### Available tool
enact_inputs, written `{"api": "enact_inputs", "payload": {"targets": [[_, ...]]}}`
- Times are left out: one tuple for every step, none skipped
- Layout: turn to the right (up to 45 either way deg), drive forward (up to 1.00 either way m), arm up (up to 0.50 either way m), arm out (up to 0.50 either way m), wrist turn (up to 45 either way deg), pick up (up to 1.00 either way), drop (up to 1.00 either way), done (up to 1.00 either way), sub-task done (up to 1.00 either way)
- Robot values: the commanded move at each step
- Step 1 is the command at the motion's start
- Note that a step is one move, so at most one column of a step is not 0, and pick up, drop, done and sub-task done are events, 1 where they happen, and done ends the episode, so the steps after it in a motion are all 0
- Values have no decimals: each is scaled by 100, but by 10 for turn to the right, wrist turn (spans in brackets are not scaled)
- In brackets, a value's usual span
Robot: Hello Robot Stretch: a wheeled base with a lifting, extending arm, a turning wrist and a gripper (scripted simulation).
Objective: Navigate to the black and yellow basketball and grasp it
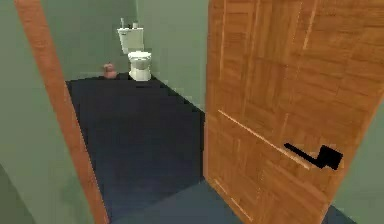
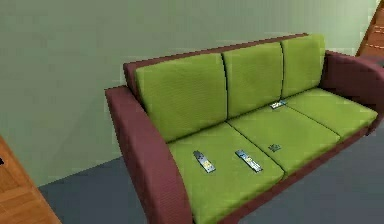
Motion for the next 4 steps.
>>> {"api": "enact_inputs", "payload": {"targets": [[450, 0, 0, 0, 0, 0, 0, 0, 0], [0, 25, 0, 0, 0, 0, 0, 0, 0], [-450, 0, 0, 0, 0, 0, 0, 0, 0], [-120, 0, 0, 0, 0, 0, 0, 0, 0]]}}
